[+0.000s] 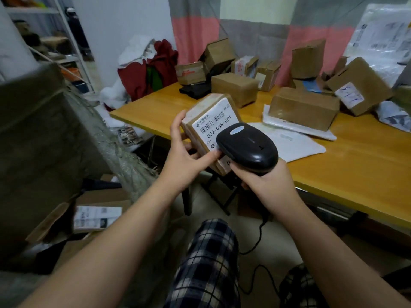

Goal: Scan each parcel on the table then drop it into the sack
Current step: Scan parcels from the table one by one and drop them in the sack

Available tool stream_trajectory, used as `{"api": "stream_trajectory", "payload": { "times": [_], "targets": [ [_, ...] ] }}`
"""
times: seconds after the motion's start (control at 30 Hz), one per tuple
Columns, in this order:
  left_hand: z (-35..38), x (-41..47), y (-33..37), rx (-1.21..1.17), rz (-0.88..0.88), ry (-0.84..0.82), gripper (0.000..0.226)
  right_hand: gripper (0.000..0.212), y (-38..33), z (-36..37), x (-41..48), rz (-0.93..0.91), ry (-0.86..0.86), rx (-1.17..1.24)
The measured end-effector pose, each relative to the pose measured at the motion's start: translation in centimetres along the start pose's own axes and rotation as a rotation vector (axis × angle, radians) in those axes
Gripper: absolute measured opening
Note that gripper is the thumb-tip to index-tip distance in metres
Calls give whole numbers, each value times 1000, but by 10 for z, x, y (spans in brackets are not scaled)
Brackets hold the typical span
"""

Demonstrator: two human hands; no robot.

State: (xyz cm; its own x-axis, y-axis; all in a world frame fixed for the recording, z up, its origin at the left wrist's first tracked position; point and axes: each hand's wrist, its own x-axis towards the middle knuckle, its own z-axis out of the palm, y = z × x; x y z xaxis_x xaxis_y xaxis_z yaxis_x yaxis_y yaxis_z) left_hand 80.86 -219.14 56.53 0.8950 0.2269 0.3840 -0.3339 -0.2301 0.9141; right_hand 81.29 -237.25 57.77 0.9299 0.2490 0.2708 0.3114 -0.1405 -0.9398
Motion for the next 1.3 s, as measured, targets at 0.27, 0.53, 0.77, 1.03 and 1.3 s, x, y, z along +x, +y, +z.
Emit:
{"api": "stream_trajectory", "payload": {
  "times": [0.27, 0.53, 0.77, 1.03, 1.3],
  "targets": [
    [-133, -98, -49, 327, -135, 431, 102, 50, 44, 124, 2, 117, -345, -52],
    [-194, -110, -93, 486, -464, 316, 104, 54, 86, 188, 10, 161, -371, -452],
    [-184, -83, -125, 878, -748, -41, 102, 48, 86, 190, 5, 284, -262, -425],
    [-187, -63, -122, 925, -700, -16, 106, 34, 63, 155, -14, 216, -151, -194],
    [-156, -50, -84, 1102, -598, -71, 85, 39, 68, 140, -9, 237, -149, -246]
  ]
}}
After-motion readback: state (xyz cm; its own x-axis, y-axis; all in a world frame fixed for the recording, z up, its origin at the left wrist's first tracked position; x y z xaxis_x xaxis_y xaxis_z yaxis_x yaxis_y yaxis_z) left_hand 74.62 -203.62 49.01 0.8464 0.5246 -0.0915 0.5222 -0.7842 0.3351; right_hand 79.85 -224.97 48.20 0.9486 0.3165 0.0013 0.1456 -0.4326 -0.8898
